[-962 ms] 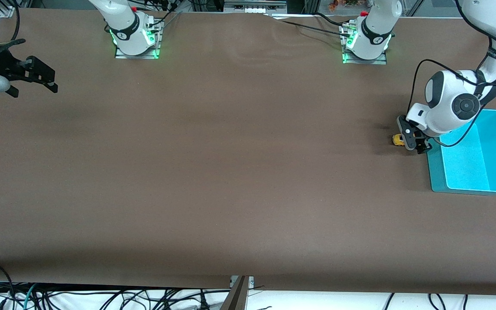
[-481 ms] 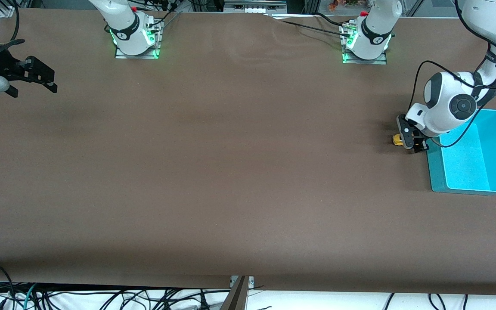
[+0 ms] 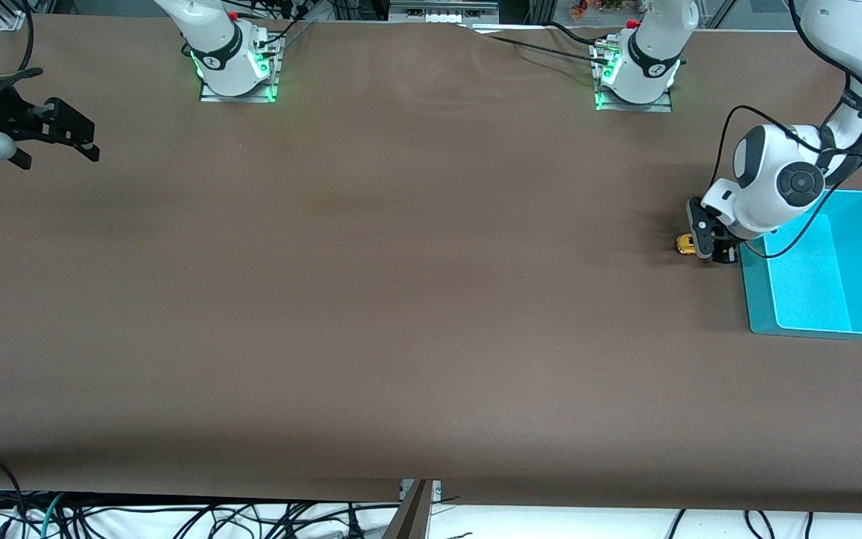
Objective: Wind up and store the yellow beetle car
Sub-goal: 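Close the left gripper on the yellow car beside the bin, then lift the car with the left gripper and carry it over the bin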
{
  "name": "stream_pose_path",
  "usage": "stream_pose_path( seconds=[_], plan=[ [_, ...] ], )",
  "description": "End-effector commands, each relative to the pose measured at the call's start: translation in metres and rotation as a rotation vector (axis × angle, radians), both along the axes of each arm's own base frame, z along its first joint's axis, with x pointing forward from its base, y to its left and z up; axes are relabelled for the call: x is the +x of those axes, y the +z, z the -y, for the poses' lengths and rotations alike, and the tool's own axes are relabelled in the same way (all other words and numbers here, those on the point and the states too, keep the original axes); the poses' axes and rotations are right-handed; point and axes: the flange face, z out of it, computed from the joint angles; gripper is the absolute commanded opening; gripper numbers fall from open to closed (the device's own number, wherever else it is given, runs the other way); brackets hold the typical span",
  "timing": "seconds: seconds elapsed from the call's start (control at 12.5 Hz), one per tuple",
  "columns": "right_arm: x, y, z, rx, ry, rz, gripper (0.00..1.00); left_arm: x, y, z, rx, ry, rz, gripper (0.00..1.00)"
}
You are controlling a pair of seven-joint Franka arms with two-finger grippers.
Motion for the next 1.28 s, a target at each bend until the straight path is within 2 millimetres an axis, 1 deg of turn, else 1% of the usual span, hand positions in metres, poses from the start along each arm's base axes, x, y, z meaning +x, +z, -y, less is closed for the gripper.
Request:
stream_pose_path(
  seconds=[0.0, 0.08, 0.16, 0.24, 0.32, 0.48, 0.56, 0.64, 0.72, 0.8, 0.88, 0.96, 1.04, 1.2],
  plan=[
    [0.002, 0.007, 0.001, 0.001, -0.009, -0.004, 1.0, 0.005, 0.046, 0.024, 0.008, -0.024, -0.026, 0.04],
    [0.002, 0.007, 0.001, 0.001, -0.009, -0.004, 1.0, 0.009, 0.058, 0.039, -0.008, -0.011, -0.05, 0.05],
    [0.002, 0.007, 0.001, 0.001, -0.009, -0.004, 1.0, 0.016, 0.073, 0.047, -0.013, -0.003, -0.073, 0.05],
    [0.002, 0.007, 0.001, 0.001, -0.009, -0.004, 1.0, 0.028, 0.09, 0.048, -0.003, -0.002, -0.095, 0.05],
    [0.002, 0.007, 0.001, 0.001, -0.009, -0.004, 1.0, 0.04, 0.11, 0.043, 0.007, 0.009, -0.128, 0.05],
    [0.002, 0.007, 0.001, 0.001, -0.009, -0.004, 1.0, 0.059, 0.146, 0.023, 0.039, 0.041, -0.16, 0.05],
    [0.002, 0.007, 0.001, 0.001, -0.009, -0.004, 1.0, 0.064, 0.157, -0.004, 0.058, 0.077, -0.16, 0.05],
    [0.002, 0.007, 0.001, 0.001, -0.009, -0.004, 1.0, 0.069, 0.162, -0.039, 0.067, 0.122, -0.152, 0.05],
    [0.002, 0.007, 0.001, 0.001, -0.009, -0.004, 1.0, 0.074, 0.161, -0.07, 0.052, 0.12, -0.152, 0.05],
    [0.002, 0.006, 0.001, 0.001, -0.008, -0.005, 1.0, 0.078, 0.152, -0.095, 0.034, 0.105, -0.157, 0.05],
    [0.002, 0.007, 0.001, 0.001, -0.008, -0.002, 1.0, 0.077, 0.138, -0.126, 0.045, 0.096, -0.174, 0.05],
    [0.002, 0.007, 0.001, 0.001, -0.008, -0.002, 1.0, 0.077, 0.131, -0.154, 0.073, 0.087, -0.176, 0.05],
    [0.002, 0.007, 0.001, 0.001, -0.008, -0.004, 1.0, 0.079, 0.121, -0.166, 0.08, 0.062, -0.159, 0.06],
    [0.002, 0.007, 0.001, 0.001, -0.008, -0.004, 1.0, 0.074, 0.094, -0.193, 0.052, 0.028, -0.123, 0.06]
  ],
)
